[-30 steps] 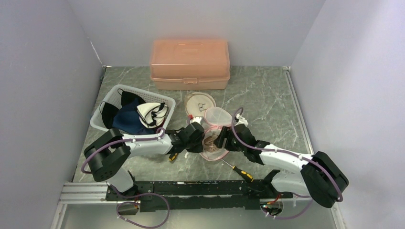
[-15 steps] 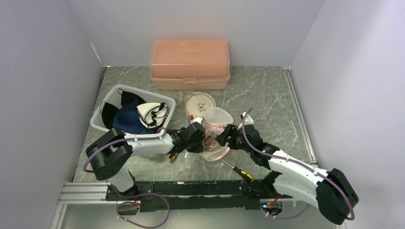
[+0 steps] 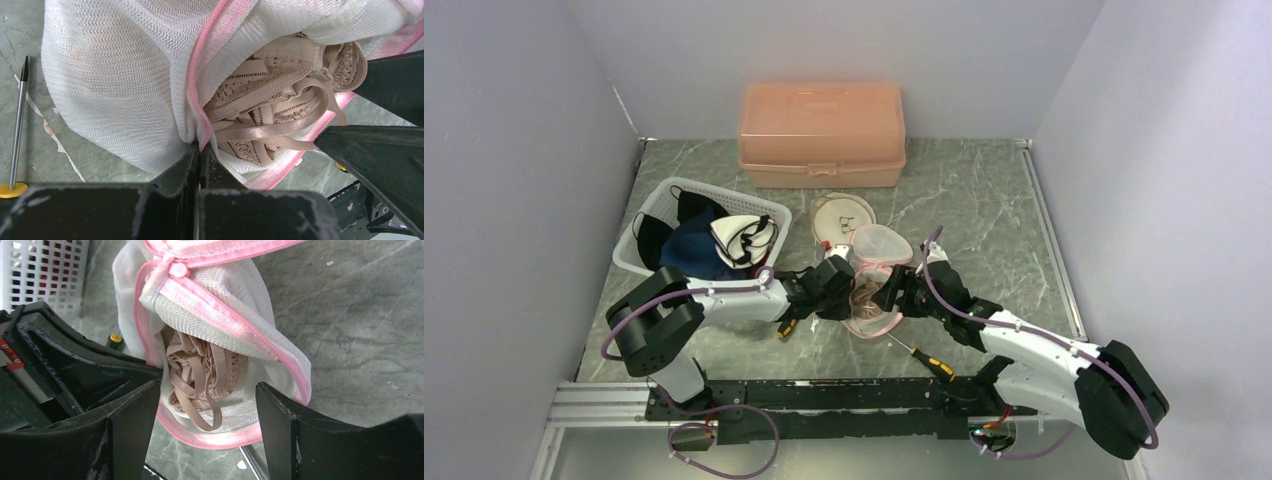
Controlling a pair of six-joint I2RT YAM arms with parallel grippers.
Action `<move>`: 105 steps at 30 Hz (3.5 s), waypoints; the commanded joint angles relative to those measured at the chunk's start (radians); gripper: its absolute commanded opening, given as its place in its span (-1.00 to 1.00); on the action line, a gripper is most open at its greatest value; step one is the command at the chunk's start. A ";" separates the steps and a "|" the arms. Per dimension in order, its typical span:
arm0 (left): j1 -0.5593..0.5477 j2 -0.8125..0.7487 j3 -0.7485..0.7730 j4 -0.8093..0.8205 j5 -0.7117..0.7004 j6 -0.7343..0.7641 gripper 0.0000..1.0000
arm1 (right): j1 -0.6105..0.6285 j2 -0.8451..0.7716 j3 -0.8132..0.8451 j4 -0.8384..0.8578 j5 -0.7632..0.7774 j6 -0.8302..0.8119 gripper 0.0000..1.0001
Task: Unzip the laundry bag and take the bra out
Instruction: Pick up the bra from the laundry bag.
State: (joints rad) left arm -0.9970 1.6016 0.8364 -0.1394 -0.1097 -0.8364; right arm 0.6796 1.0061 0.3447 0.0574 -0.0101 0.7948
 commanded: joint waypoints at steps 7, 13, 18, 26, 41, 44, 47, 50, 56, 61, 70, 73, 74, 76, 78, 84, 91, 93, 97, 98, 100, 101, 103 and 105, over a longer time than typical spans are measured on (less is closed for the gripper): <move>-0.013 0.022 0.044 0.001 0.009 -0.012 -0.95 | 0.002 0.047 0.029 0.108 -0.031 -0.002 0.48; -0.013 0.023 0.047 -0.003 0.007 -0.009 -0.95 | 0.002 0.007 0.045 0.081 -0.013 -0.012 0.48; -0.012 0.029 0.051 -0.003 0.007 -0.010 -0.95 | 0.003 0.019 0.054 0.078 -0.020 -0.014 0.48; -0.013 0.025 0.049 -0.009 0.001 -0.013 -0.95 | 0.004 0.030 0.057 0.063 -0.007 -0.015 0.48; -0.012 0.028 0.054 -0.006 0.005 -0.013 -0.95 | 0.005 -0.077 0.098 -0.028 0.027 -0.073 0.48; -0.015 0.023 0.050 -0.009 0.000 -0.014 -0.95 | 0.005 -0.033 0.097 0.004 0.015 -0.066 0.48; -0.015 0.017 0.048 -0.012 -0.004 -0.015 -0.95 | 0.004 0.004 0.089 0.030 0.015 -0.057 0.48; -0.014 0.015 0.049 -0.014 -0.008 -0.014 -0.95 | 0.004 0.030 0.079 0.056 -0.018 -0.048 0.48; -0.015 0.023 0.056 -0.014 -0.004 -0.007 -0.95 | 0.004 0.084 0.061 0.117 -0.036 -0.032 0.48; -0.014 0.020 0.057 -0.017 -0.006 -0.004 -0.95 | 0.004 0.134 0.059 0.122 -0.029 -0.021 0.47; -0.014 0.012 0.053 -0.022 -0.014 0.000 -0.95 | 0.003 0.077 0.061 0.061 0.008 -0.026 0.47; -0.014 0.013 0.056 -0.020 -0.013 0.000 -0.95 | 0.004 0.069 0.057 0.046 0.034 -0.029 0.48; -0.014 0.014 0.056 -0.019 -0.013 0.000 -0.95 | 0.004 0.071 0.053 0.047 0.035 -0.029 0.48; -0.014 0.011 0.055 -0.019 -0.013 0.000 -0.95 | 0.004 0.080 0.041 0.060 0.032 -0.026 0.48; -0.014 0.011 0.054 -0.017 -0.012 -0.001 -0.95 | 0.004 0.092 0.032 0.071 0.030 -0.022 0.48; -0.014 0.006 0.049 -0.018 -0.014 -0.004 -0.95 | 0.004 0.128 0.024 0.095 0.024 -0.015 0.48; -0.014 0.012 0.049 -0.012 -0.009 -0.004 -0.95 | 0.003 0.183 0.026 0.148 -0.011 -0.018 0.47; -0.014 0.014 0.049 -0.012 -0.007 -0.004 -0.95 | 0.004 0.209 0.031 0.178 -0.028 -0.019 0.41; -0.015 0.011 0.042 -0.009 -0.006 -0.009 -0.95 | 0.003 0.262 0.055 0.206 -0.047 -0.022 0.19; -0.015 0.011 0.041 -0.009 -0.007 -0.010 -0.95 | 0.003 0.271 0.062 0.211 -0.050 -0.023 0.14; -0.014 0.012 0.041 -0.009 -0.007 -0.011 -0.95 | 0.003 0.292 0.074 0.217 -0.060 -0.026 0.09; -0.016 0.012 0.040 -0.009 -0.006 -0.011 -0.95 | 0.003 0.302 0.079 0.219 -0.064 -0.026 0.08; -0.015 0.012 0.040 -0.008 -0.006 -0.010 -0.95 | 0.003 0.320 0.086 0.224 -0.071 -0.023 -0.01; -0.015 0.012 0.039 -0.010 -0.008 -0.012 -0.95 | 0.004 0.329 0.088 0.228 -0.078 -0.019 -0.25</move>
State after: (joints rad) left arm -1.0050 1.6230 0.8646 -0.1547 -0.1104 -0.8349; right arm 0.6811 1.3155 0.3958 0.2264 -0.0540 0.7689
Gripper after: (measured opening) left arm 0.040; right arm 0.470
